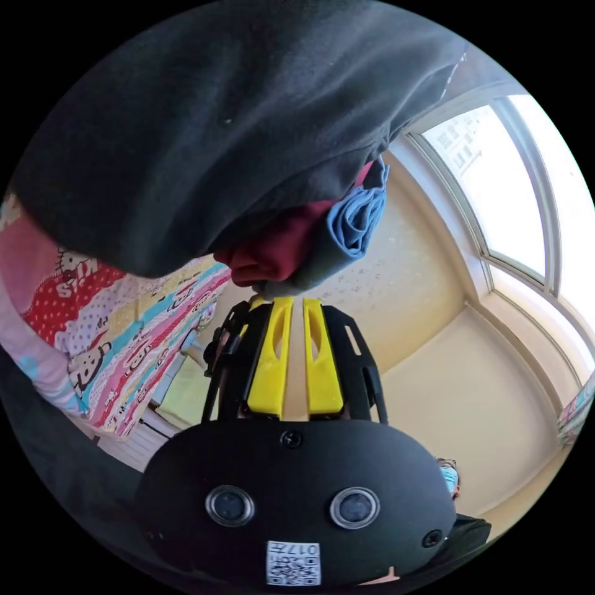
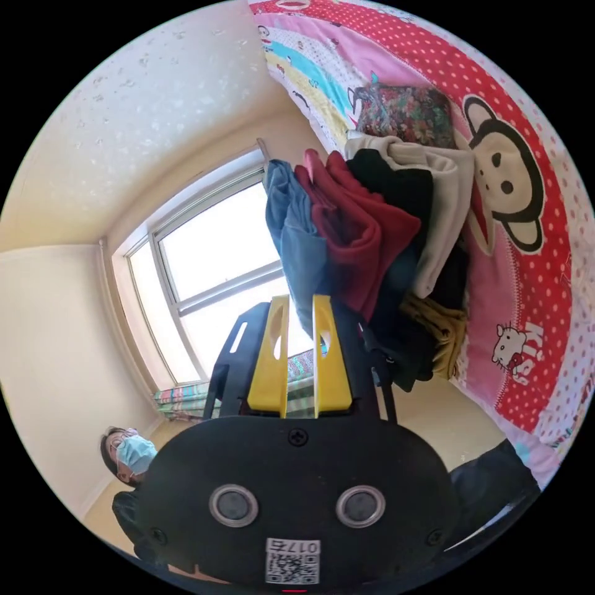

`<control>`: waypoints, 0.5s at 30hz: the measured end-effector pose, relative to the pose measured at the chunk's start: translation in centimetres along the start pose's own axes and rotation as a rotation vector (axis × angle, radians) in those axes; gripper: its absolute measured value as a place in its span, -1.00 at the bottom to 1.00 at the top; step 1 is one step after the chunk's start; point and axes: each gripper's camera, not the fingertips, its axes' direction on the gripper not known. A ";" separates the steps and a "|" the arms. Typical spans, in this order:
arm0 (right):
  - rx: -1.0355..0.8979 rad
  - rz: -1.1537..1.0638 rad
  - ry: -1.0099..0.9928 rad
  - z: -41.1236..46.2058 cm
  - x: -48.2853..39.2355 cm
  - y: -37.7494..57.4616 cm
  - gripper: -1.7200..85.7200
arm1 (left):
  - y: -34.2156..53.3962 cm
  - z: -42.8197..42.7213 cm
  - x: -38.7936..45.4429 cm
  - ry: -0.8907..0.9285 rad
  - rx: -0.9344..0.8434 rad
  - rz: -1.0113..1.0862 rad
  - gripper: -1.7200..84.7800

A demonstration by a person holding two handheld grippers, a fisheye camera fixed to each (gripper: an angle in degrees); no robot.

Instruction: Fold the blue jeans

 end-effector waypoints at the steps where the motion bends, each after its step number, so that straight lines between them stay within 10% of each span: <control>1: 0.006 -0.039 0.022 -0.9 -1.1 1.1 -0.87 | 0.7 -0.3 -0.1 -0.026 -0.011 -0.002 -0.94; 7: 0.127 -0.260 0.189 -5.3 -8.7 9.2 -0.94 | 8.0 -2.4 4.5 -0.417 -0.108 0.247 -0.98; 15: 0.256 -0.958 0.728 -5.2 -24.9 27.3 -0.95 | 28.3 10.7 17.0 -0.673 -0.370 1.307 -0.98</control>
